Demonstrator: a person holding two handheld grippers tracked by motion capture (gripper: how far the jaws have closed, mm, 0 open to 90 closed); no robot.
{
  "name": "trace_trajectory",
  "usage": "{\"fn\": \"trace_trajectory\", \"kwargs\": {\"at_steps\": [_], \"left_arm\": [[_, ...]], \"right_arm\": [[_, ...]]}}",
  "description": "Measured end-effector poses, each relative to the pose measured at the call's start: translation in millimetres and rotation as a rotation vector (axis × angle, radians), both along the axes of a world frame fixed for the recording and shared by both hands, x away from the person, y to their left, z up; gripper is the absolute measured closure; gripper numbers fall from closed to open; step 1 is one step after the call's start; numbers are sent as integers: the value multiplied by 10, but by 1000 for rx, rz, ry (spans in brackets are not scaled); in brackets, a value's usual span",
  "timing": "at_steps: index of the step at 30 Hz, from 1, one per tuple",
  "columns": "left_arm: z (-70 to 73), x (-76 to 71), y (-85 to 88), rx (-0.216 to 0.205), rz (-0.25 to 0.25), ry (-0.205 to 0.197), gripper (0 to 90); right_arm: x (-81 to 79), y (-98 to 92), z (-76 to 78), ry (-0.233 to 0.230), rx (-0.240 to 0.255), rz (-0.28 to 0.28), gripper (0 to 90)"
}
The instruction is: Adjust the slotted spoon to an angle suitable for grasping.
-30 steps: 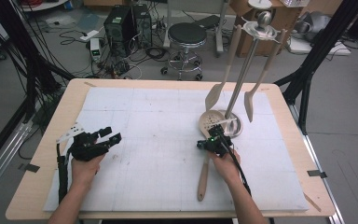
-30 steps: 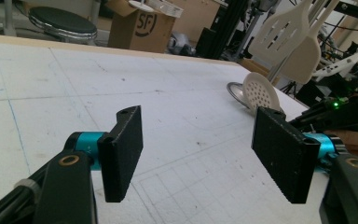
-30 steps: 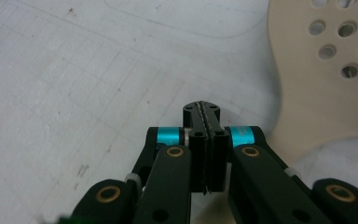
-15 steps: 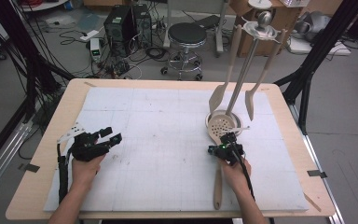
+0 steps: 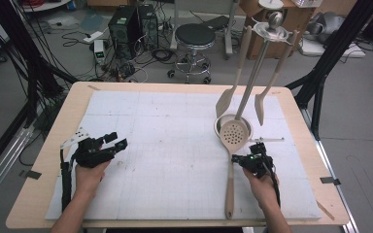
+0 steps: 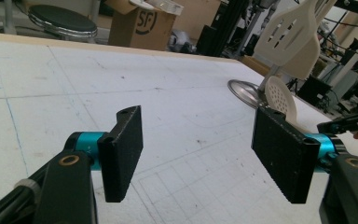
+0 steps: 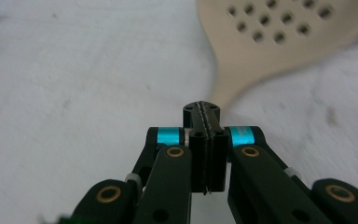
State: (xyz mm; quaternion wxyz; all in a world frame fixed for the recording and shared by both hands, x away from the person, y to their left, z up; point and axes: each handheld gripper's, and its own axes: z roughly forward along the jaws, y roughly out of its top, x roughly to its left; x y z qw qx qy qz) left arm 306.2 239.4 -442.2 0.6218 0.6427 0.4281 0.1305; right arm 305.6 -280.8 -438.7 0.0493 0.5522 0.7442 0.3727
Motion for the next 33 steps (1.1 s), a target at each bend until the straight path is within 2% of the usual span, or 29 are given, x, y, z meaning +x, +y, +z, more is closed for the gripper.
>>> {"fn": "trace_trajectory", "kwargs": {"at_steps": [4, 7, 9, 10, 12, 13, 14, 16, 20, 25, 30, 33], "left_arm": [[5, -3, -6, 4, 0, -5, 345], [6, -3, -21, -1, -1, -5, 345], [10, -5, -24, 3, -3, -6, 346], [11, -6, -25, 4, -4, -7, 346], [14, -7, -27, 4, -4, -12, 346], [18, -10, -31, 1, -5, -16, 347], [20, -10, -39, -2, -7, -21, 348], [23, -11, -54, 4, -14, -21, 349], [28, -8, -60, 2, -14, -24, 350], [28, -8, -38, -7, -10, -25, 351], [29, -7, -25, -14, -7, -25, 350], [32, -9, -21, -12, -8, -28, 350]], "right_arm": [[-117, -126, -82, 47, 2, 2, 900], [-236, -124, -113, 81, -9, 40, 900], [-313, -116, -121, 87, 11, 66, 900], [-351, -91, -123, 111, 34, 77, 900], [-423, -32, -120, 104, 29, 84, 900], [-435, -8, -126, 106, 41, 107, 900], [-449, 35, -129, 128, 63, 123, 900], [-458, 159, -140, 129, 57, 159, 900], [-376, 429, -141, 140, 61, 226, 900], [-209, 778, -135, 124, 33, 285, 900], [-51, 989, -152, 121, 50, 295, 900], [11, 1021, -186, 121, 87, 282, 900]]}}
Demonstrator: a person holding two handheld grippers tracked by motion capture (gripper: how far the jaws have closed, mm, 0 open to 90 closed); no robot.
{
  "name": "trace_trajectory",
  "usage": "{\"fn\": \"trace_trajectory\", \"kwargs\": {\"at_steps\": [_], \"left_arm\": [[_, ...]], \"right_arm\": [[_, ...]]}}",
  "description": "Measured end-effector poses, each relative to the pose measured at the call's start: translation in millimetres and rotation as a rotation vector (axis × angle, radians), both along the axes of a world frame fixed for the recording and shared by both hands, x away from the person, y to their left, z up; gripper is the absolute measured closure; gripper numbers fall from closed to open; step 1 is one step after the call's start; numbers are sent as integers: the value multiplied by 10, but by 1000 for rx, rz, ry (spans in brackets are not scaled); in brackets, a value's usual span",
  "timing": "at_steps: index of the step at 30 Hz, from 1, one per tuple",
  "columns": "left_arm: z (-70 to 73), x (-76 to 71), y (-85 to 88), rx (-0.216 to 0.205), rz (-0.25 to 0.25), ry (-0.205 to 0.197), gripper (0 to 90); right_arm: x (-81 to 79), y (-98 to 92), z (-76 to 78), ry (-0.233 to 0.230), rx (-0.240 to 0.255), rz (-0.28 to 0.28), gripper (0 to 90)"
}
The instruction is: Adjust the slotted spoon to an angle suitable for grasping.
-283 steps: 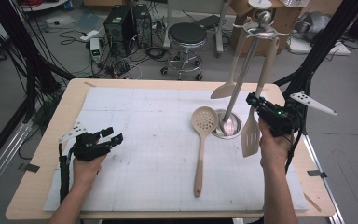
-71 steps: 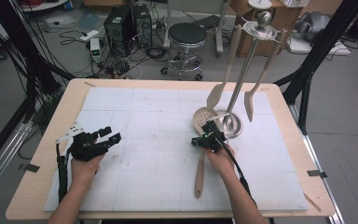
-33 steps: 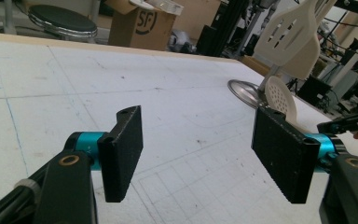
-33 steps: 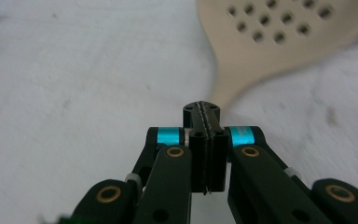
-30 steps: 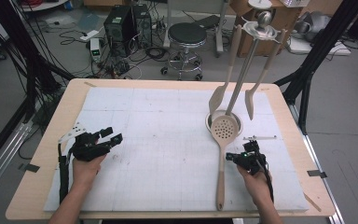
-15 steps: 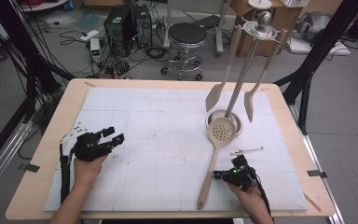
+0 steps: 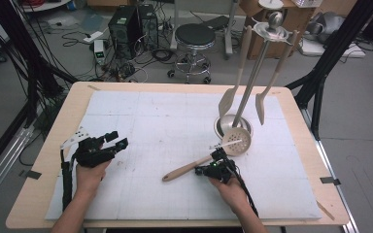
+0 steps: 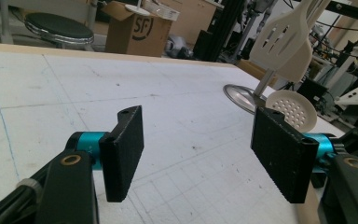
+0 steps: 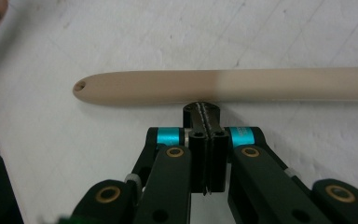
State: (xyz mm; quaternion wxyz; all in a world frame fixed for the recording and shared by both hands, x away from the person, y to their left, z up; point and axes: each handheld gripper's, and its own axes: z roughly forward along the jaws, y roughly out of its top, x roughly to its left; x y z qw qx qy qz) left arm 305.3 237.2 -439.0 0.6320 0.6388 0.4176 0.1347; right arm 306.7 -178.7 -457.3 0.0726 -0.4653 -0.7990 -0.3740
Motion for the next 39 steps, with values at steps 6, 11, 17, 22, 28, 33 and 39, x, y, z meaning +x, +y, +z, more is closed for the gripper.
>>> {"fn": "trace_trajectory", "kwargs": {"at_steps": [6, 11, 17, 22, 28, 33, 39], "left_arm": [[3, 0, -4, 4, 1, 1, 351], [0, 0, 5, -1, 1, 0, 351], [-4, 3, 3, 1, 0, 1, 351], [-3, 1, 18, 0, 2, 2, 351], [-3, -6, 27, -5, 2, 3, 351], [-5, -8, 22, -4, 1, 5, 351], [-5, -10, 3, 2, -2, 9, 351]], "right_arm": [[91, 41, -32, -43, 18, -37, 900], [224, 47, -7, -72, 10, -89, 900], [490, -20, 273, -142, 4, -169, 900], [747, -118, 227, -100, -50, -229, 900], [735, -351, 68, -66, -139, -258, 900], [574, -560, 105, -73, -188, -257, 900], [397, -756, 138, -48, -220, -255, 900]]}}
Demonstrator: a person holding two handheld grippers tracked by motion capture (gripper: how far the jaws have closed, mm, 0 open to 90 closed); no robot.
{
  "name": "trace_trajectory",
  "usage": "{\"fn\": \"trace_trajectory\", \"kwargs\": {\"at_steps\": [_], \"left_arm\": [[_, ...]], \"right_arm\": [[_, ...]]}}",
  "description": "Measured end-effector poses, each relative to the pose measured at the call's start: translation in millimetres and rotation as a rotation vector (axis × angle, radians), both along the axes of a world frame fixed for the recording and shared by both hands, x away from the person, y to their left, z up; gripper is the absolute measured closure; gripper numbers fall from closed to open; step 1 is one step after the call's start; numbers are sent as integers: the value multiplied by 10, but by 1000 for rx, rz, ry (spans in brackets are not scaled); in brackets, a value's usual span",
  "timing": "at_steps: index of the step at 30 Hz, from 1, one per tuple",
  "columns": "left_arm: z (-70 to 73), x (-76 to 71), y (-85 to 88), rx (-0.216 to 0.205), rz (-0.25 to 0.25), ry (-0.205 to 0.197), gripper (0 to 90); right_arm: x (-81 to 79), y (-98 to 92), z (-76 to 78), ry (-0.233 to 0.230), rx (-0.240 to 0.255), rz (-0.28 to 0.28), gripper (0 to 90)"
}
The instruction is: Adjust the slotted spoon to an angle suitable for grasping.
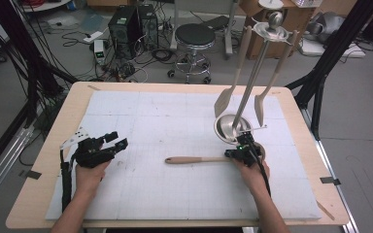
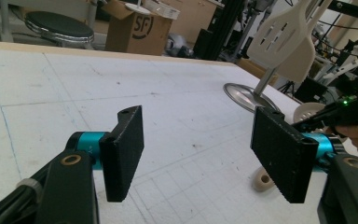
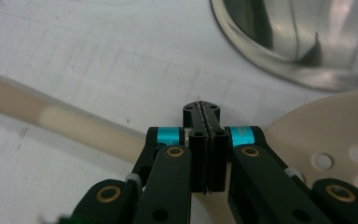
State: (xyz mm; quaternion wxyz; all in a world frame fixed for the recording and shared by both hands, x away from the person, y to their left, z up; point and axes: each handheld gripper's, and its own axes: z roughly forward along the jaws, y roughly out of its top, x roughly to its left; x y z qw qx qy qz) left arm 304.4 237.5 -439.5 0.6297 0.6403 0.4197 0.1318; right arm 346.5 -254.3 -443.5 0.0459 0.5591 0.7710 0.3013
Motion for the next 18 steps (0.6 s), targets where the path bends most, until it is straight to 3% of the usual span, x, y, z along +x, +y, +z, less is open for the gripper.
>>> {"fn": "trace_trajectory", "kwargs": {"at_steps": [3, 12, 13, 16, 17, 18], "left_arm": [[0, 0, -5, 2, 1, 0, 352], [-6, 3, -12, 6, -1, 0, 352], [-6, 4, -10, 7, -4, 0, 352], [-7, 5, -12, 7, -2, -1, 352], [-8, 6, -15, 6, 1, 1, 352], [-9, 6, -14, 9, -1, 1, 352]], "right_arm": [[-83, -100, 4, 19, 14, -7, 900], [-252, -292, -24, 3, 62, -36, 900], [-260, -296, -24, 0, 75, -34, 900], [-301, -283, -23, -6, 200, -9, 900], [-315, -253, -18, -14, 221, 15, 900], [-328, -217, -5, -33, 196, 24, 900]]}}
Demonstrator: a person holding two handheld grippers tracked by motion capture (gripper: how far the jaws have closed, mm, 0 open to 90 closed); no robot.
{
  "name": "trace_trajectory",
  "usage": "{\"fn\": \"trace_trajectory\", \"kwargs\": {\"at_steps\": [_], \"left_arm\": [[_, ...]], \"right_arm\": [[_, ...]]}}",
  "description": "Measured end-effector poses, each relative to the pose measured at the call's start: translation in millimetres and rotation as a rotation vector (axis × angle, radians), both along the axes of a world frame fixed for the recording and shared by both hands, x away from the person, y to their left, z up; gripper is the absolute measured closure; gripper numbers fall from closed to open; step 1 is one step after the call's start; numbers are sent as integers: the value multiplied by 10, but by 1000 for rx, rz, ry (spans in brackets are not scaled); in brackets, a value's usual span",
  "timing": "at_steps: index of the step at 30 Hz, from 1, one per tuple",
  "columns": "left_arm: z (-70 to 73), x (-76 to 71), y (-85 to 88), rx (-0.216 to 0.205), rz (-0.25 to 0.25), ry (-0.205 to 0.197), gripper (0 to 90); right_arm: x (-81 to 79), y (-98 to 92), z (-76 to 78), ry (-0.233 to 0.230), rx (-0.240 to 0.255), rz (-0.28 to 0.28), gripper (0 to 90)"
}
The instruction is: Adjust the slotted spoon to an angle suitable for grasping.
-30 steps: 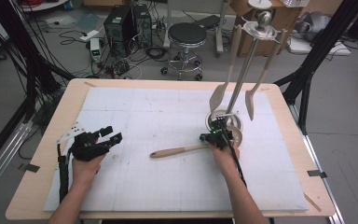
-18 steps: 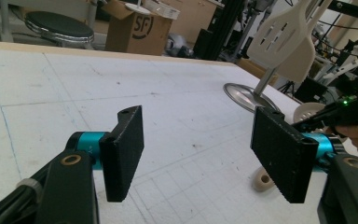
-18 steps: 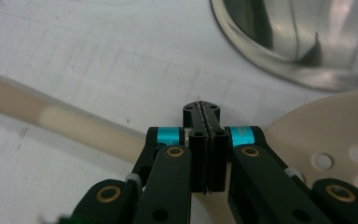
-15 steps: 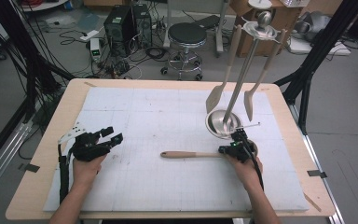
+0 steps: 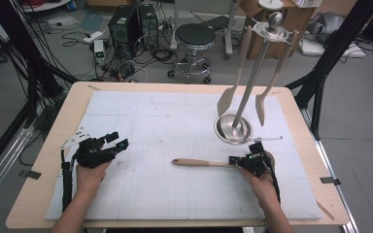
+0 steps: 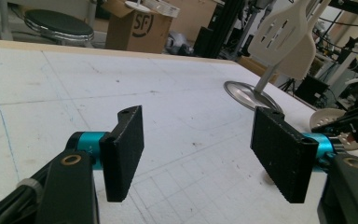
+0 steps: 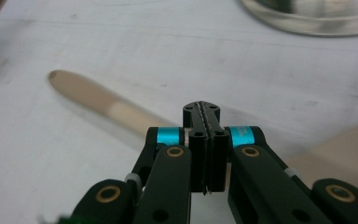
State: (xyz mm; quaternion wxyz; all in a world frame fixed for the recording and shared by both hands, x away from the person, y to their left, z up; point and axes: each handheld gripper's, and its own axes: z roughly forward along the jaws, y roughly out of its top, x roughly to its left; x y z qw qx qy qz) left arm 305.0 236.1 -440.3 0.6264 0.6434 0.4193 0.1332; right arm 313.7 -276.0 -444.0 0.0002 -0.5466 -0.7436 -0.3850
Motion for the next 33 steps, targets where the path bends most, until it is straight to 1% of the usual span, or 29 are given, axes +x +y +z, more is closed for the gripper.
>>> {"fn": "trace_trajectory", "kwargs": {"at_steps": [1, 2, 3, 4, 5, 6, 7, 9, 10, 11, 12, 13, 14, 15, 17, 18, 19, 20, 23, 24, 25, 26, 27, 28, 29, 30, 31, 32, 33], "left_arm": [[1, 0, -1, 1, -2, 0, 352], [2, -2, -4, 1, 0, -1, 352], [3, -2, -4, 0, -1, -2, 352], [3, -2, -3, 1, 0, -2, 352], [0, 1, -2, 2, 0, -1, 352], [-3, 4, -3, 1, -3, 1, 352], [-4, 5, -3, 2, -4, 1, 352], [2, -1, -9, -3, -3, -1, 352], [5, -1, -3, 3, -5, -5, 353], [7, -3, -3, 0, -4, -4, 353], [7, -3, -3, -3, -3, -5, 353], [9, -6, 0, -5, -2, -1, 353], [9, -3, 5, -2, -2, -4, 353], [8, -3, 6, -2, 1, -5, 353], [5, 1, 5, -4, -2, -5, 353], [5, 1, 6, -3, -2, -5, 353], [8, -2, 6, -3, -2, -4, 353], [11, -5, 9, -2, -2, -4, 353], [11, -4, 17, -8, 0, -5, 353], [10, -3, 19, -7, 1, -6, 353], [9, -2, 21, -7, 0, -6, 353], [9, -3, 20, -8, 1, -6, 353], [10, -3, 22, -8, 0, -6, 353], [10, -5, 20, -11, 3, -5, 353], [10, -5, 23, -11, 0, -5, 353], [9, -4, 25, -11, 1, -6, 353], [9, -5, 26, -11, 3, -5, 353], [9, -4, 27, -13, 2, -5, 353], [9, -4, 27, -13, 2, -5, 353]], "right_arm": [[-11, 40, 23, -1, -18, 9, 900], [-13, 73, 40, -7, -14, 29, 900], [-27, 117, 56, -11, 8, 48, 900], [-45, 175, 69, -14, 19, 68, 900], [-60, 246, 76, -16, 26, 99, 900], [-78, 330, 73, -12, 46, 137, 900], [-95, 429, 64, 2, 61, 176, 900], [-118, 664, 21, 30, 62, 263, 900], [-123, 782, -10, 46, 63, 294, 900], [-123, 898, -38, 67, 59, 319, 900], [-112, 1004, -75, 78, 50, 345, 900], [-97, 1100, -111, 92, 36, 361, 900], [-72, 1170, -139, 98, 32, 368, 900], [-36, 1198, -140, 89, 47, 352, 900], [58, 1234, -149, 77, 41, 327, 900], [96, 1249, -142, 73, 38, 305, 900], [140, 1265, -140, 47, 21, 287, 900], [182, 1284, -130, 37, 2, 278, 900], [319, 1296, -112, 26, -28, 249, 900], [358, 1290, -100, 33, -38, 238, 900], [395, 1282, -88, 18, -61, 224, 900], [433, 1266, -80, 9, -82, 215, 900], [471, 1238, -76, 21, -74, 196, 900], [499, 1211, -65, 32, -81, 172, 900], [535, 1166, -65, 9, -95, 163, 900], [562, 1116, -65, 8, -96, 138, 900], [587, 1057, -67, 17, -94, 113, 900], [610, 995, -69, 26, -82, 91, 900], [631, 929, -70, 27, -81, 66, 900]]}}
